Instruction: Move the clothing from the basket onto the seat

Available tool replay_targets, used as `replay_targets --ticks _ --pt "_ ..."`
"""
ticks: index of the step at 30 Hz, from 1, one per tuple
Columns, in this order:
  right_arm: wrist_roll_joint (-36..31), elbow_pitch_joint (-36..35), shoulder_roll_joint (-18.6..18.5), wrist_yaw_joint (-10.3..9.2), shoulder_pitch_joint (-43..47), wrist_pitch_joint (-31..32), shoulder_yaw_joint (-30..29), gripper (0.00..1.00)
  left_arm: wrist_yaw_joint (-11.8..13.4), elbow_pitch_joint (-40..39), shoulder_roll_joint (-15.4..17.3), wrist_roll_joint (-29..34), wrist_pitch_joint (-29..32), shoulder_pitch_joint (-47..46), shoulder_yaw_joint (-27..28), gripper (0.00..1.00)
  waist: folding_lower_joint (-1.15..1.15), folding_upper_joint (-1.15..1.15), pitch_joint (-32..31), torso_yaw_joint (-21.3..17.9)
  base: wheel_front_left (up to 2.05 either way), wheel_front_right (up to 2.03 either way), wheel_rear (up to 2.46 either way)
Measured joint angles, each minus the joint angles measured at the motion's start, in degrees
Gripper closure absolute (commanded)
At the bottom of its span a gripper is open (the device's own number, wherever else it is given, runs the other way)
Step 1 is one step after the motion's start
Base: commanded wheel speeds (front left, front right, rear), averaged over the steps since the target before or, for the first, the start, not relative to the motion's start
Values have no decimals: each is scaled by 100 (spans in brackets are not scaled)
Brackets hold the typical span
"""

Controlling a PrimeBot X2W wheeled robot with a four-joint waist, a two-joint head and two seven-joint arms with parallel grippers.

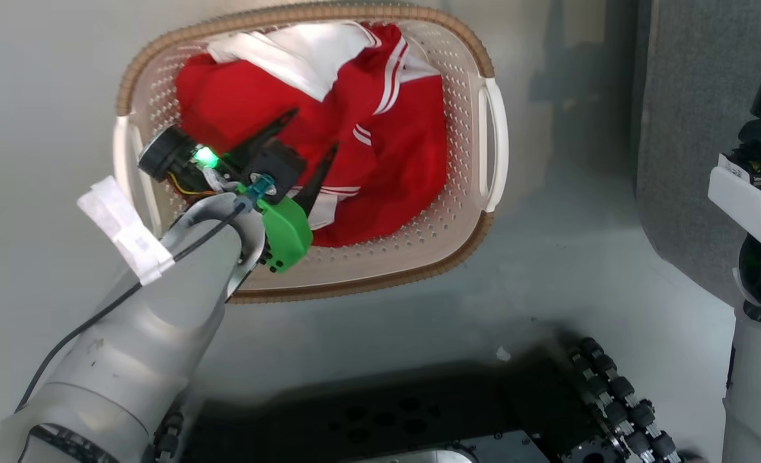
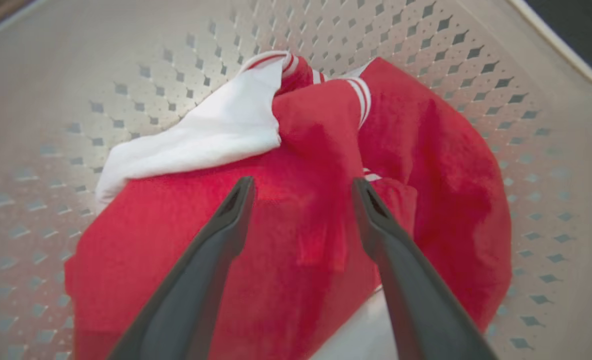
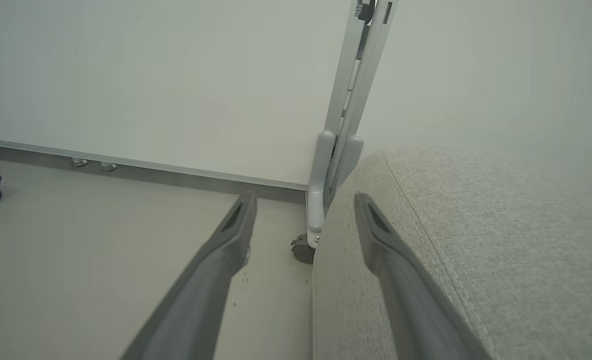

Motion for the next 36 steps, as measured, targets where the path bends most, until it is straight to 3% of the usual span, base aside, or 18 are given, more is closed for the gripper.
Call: replay_targets --ticks 7,18,28,29,30,31,36 --pt "-42 -55 -1 0 -20 0 75 0 0 771 -264 -487 0 -306 -274 0 0 0 321 -112 0 0 0" --pt "-14 -49 0 0 -27 0 165 0 0 860 -223 -815 -1 -528 -732 0 0 0 516 -177 0 0 0" --pt "90 -20 0 0 -92 0 245 0 0 1101 -98 -701 -1 -679 -907 0 0 0 584 -326 0 0 0" --pt "99 -14 0 0 -92 0 245 0 0 1145 -93 -678 -1 -703 -882 50 0 0 583 -331 0 0 0" --pt "100 -9 -1 0 -92 0 243 0 2 1171 -90 -669 -1 -713 -859 64 0 0 581 -331 0 0 0" --pt "103 4 -1 0 -92 0 241 0 11 1179 -83 -658 -1 -715 -828 100 0 0 576 -333 0 0 0" --pt "94 43 -3 0 -81 0 198 0 11 1150 -107 -613 -1 -712 -650 100 -1 0 486 -297 0 0 0"
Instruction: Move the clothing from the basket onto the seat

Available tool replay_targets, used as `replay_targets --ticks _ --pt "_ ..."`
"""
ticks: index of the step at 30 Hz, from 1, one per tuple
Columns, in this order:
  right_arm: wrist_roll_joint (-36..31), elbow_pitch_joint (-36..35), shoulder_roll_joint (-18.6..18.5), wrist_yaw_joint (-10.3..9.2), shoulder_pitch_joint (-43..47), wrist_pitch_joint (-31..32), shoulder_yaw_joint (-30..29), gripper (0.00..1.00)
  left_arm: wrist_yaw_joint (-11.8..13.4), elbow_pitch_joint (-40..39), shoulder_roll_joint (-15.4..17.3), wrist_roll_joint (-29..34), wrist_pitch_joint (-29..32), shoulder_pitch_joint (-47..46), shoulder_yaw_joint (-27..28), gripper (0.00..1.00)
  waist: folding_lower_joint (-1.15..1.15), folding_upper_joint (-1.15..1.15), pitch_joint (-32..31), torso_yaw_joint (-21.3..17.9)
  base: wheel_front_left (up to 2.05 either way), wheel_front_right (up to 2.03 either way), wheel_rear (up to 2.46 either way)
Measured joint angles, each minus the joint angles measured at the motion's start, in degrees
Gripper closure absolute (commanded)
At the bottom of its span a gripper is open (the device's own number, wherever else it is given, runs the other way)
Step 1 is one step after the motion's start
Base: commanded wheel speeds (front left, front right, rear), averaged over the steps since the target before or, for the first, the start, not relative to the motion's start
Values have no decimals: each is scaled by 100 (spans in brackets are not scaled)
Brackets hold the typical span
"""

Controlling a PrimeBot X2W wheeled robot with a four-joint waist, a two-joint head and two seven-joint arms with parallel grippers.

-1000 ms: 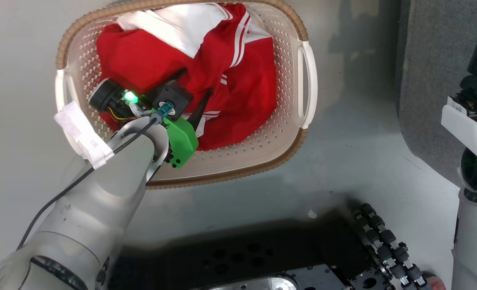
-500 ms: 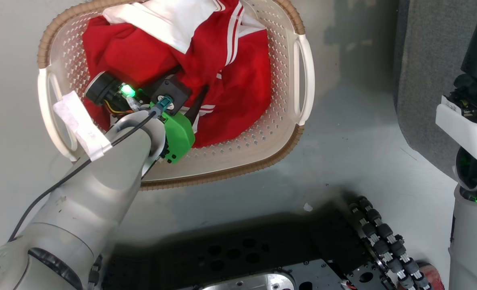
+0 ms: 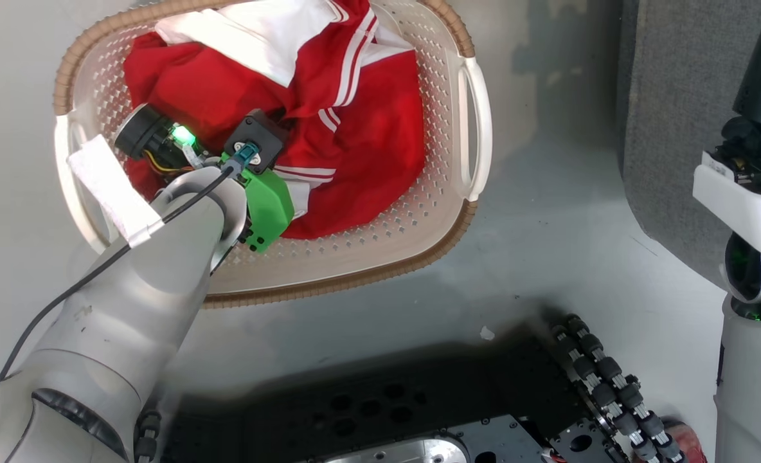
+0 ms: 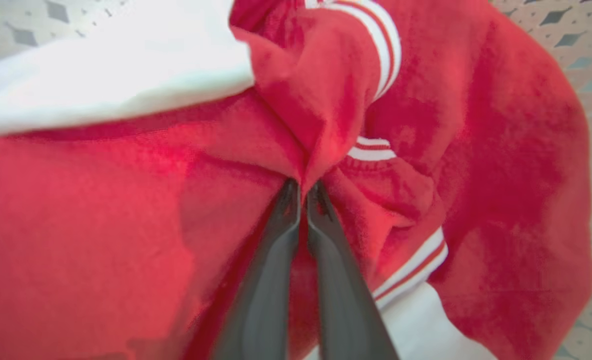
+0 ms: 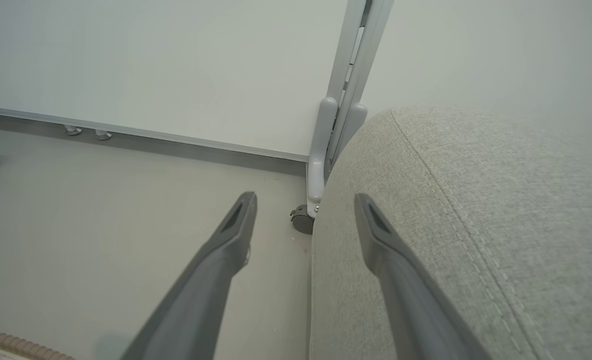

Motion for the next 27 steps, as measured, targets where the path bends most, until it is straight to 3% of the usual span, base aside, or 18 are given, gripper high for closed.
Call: replay_targets --ticks 7,12,27 --pt "-169 156 4 1 40 0 168 0 0 -171 -56 -18 0 213 371 100 0 0 -307 122 0 0 0" --pt "-170 266 4 0 99 0 200 0 22 -409 -169 -268 0 594 928 100 0 0 -683 195 0 0 0" --pt "-58 865 5 0 873 0 461 0 -5 -1419 -355 -268 3 2179 2284 100 0 0 -2362 492 0 0 0"
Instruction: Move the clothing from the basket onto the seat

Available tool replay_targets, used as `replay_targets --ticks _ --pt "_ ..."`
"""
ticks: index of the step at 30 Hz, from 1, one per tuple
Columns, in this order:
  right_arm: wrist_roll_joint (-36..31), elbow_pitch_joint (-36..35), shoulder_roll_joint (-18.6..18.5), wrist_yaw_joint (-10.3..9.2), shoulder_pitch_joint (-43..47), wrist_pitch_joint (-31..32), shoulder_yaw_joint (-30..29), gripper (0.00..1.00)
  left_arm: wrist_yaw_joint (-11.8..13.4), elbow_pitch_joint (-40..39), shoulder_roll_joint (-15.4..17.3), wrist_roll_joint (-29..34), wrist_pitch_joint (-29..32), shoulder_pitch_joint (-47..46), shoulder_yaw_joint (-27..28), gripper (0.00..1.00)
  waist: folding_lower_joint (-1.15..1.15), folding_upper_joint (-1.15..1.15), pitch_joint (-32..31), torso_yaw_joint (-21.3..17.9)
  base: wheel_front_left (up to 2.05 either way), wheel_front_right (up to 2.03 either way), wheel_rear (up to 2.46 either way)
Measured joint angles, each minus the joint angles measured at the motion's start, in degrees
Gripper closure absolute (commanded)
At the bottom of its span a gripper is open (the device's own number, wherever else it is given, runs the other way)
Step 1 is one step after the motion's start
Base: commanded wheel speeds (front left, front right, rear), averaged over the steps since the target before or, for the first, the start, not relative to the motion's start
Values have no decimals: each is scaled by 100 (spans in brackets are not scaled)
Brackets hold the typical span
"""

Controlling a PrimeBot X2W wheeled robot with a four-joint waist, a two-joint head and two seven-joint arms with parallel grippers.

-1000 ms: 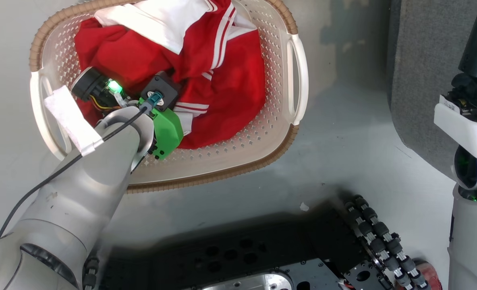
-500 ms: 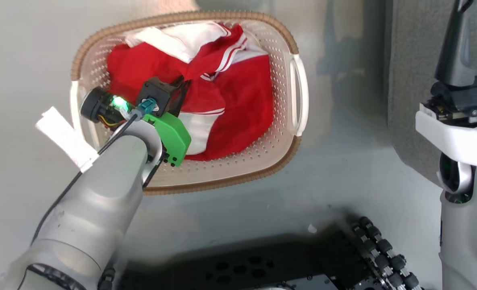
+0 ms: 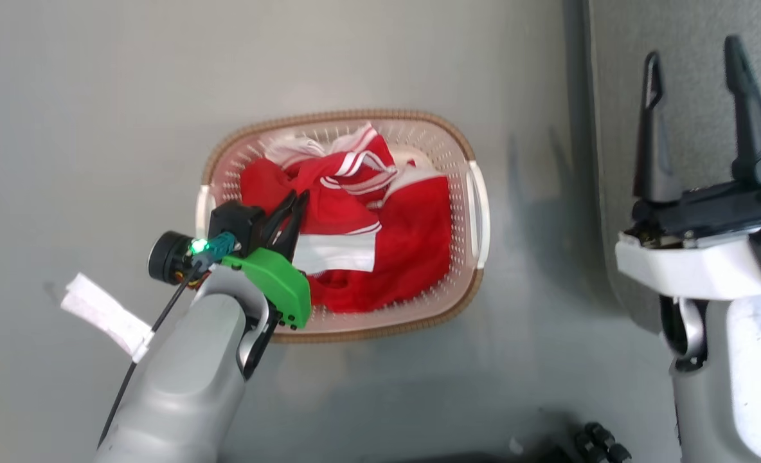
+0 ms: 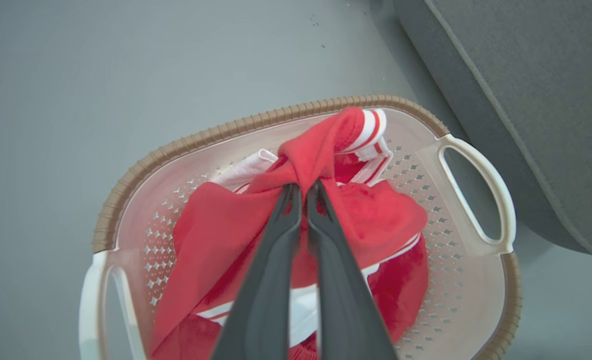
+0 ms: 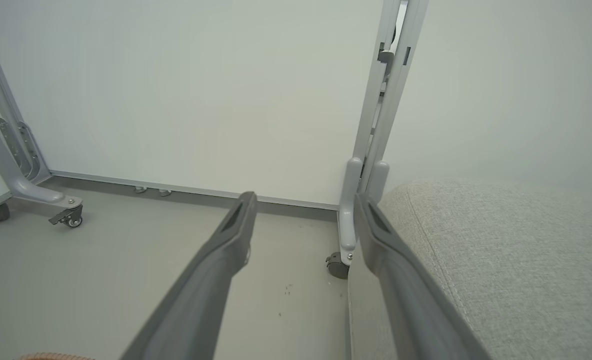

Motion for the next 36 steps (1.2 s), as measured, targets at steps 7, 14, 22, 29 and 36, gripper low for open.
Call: replay_targets --ticks 7,14,22,29,36 --pt "215 305 1 0 438 0 99 0 -4 -553 -35 74 1 631 399 100 0 0 -895 120 0 0 0" --pt "355 558 1 0 923 0 257 0 -4 -1396 -154 -7 1 1188 945 100 0 0 -1784 188 0 0 0" --pt "525 630 0 0 1347 0 322 0 -4 -2466 -171 171 0 1547 1354 100 0 0 -2656 204 0 0 0" --pt "622 668 -1 0 1534 0 455 0 -4 -3376 -159 520 1 1691 1569 100 0 0 -3143 180 0 0 0" --pt "858 744 0 0 1600 0 825 0 -4 -4024 -182 759 1 1855 1719 100 -1 0 -3374 88 0 0 0"
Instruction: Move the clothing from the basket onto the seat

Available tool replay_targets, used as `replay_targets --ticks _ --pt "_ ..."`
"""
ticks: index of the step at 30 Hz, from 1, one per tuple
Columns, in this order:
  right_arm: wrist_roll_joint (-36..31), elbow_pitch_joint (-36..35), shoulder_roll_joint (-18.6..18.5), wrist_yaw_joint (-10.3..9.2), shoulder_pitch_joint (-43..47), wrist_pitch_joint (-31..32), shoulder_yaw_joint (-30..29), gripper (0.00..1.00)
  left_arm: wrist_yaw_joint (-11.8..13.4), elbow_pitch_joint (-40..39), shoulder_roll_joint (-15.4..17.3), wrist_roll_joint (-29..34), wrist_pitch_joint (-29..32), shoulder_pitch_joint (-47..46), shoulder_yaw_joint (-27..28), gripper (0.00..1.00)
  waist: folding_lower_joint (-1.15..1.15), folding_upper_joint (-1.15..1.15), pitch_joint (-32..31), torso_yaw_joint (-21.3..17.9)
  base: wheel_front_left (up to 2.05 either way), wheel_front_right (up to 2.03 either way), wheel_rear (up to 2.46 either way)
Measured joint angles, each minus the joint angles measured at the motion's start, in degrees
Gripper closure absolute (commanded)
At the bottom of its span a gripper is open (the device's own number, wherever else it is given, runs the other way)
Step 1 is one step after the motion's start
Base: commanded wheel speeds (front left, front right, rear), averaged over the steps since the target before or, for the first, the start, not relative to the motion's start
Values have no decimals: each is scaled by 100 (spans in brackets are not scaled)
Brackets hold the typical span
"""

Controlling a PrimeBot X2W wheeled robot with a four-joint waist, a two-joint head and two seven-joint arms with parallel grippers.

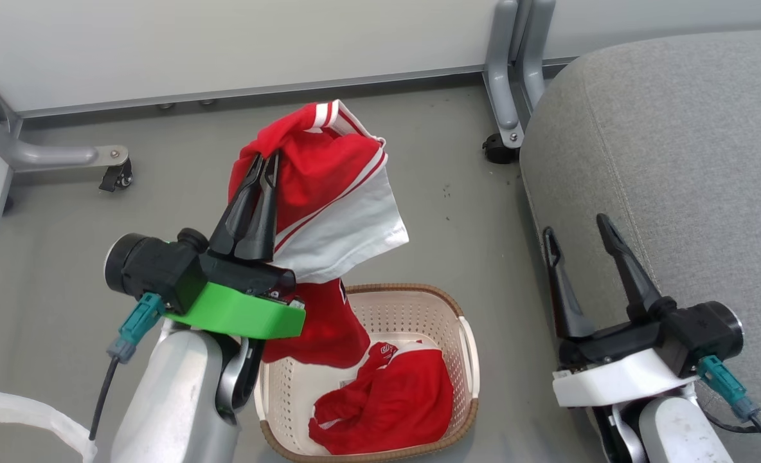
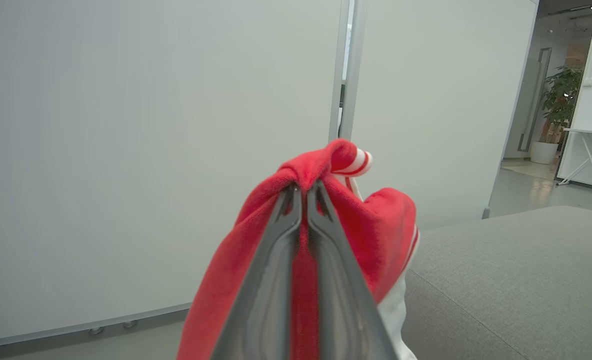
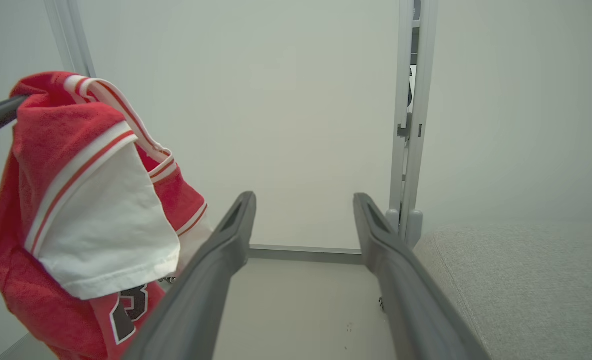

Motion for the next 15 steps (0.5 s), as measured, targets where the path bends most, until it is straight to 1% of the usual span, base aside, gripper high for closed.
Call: replay_targets --ticks 6,9,15 --pt "73 138 1 0 37 0 394 0 0 -267 -26 -29 -1 8 -210 100 0 0 -20 38 0 0 0" --pt "261 338 3 0 37 -1 608 0 0 -300 -59 -86 0 -66 -392 100 0 0 12 100 0 0 0" --pt "309 1092 8 2 -194 0 1638 0 0 -417 -132 -155 -1 -419 -837 100 0 0 75 166 0 0 0"
